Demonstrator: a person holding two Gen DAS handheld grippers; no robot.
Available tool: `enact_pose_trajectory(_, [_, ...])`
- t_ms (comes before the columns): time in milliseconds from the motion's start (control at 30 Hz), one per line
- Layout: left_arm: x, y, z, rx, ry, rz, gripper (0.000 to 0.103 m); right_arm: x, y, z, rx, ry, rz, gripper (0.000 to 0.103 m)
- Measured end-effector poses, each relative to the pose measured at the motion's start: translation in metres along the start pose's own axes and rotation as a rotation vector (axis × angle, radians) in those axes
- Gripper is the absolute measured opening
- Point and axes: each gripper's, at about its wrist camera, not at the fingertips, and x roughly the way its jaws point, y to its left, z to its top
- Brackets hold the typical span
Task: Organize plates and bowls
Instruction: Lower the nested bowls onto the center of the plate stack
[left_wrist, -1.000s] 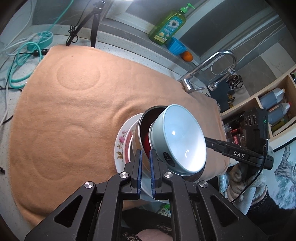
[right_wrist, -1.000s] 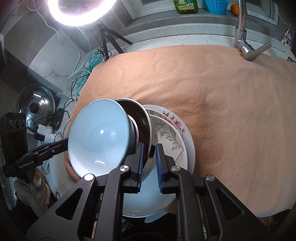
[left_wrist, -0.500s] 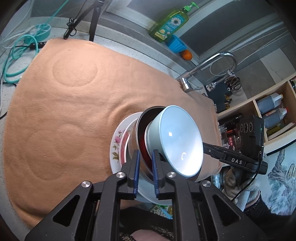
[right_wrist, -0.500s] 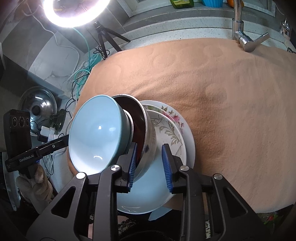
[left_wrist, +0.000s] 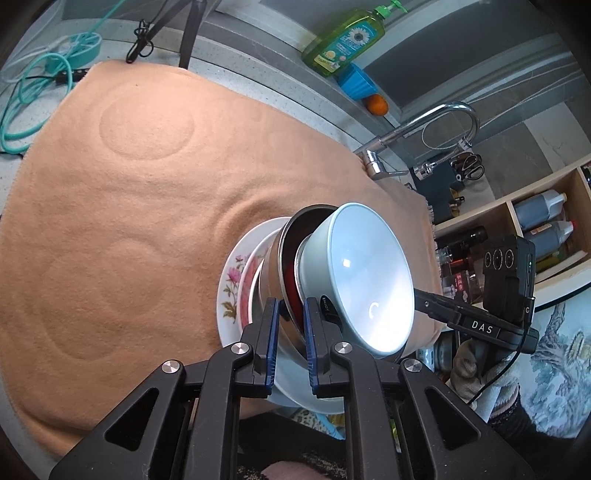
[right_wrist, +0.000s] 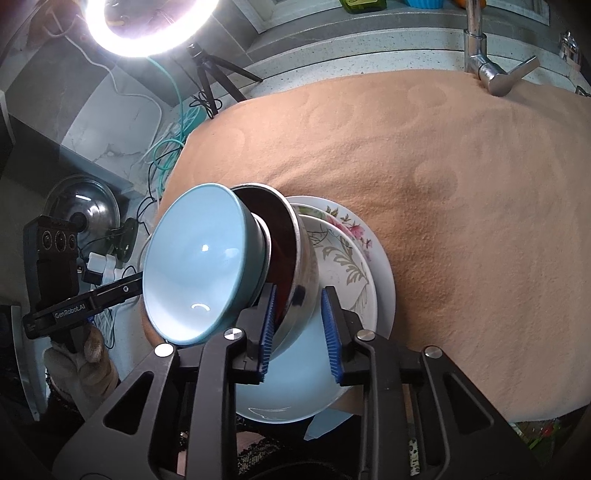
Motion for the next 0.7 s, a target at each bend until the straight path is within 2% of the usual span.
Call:
enact_pose_trajectory(67, [-0.0006, -0.0004, -0.0003, 0.004, -0.002, -0.001, 0.012, -0.0003, 0.0032, 0.0002, -0.011, -0.002, 0.0, 0.017])
enact_pose_trajectory(533, [-0.0008, -0.0019, 0.002, 0.018, -0.001, 0.003, 0.012, 0.0001, 0.0031, 0.0025, -0.025, 0.01, -0.002, 0.017])
enact_pose_trajectory(700, [-0.0007, -0.0011, 0.0031, 0.022, 0.002, 0.003, 0.012, 0.0011, -0.0004, 0.003, -0.009, 0.02, 0.009, 0.02])
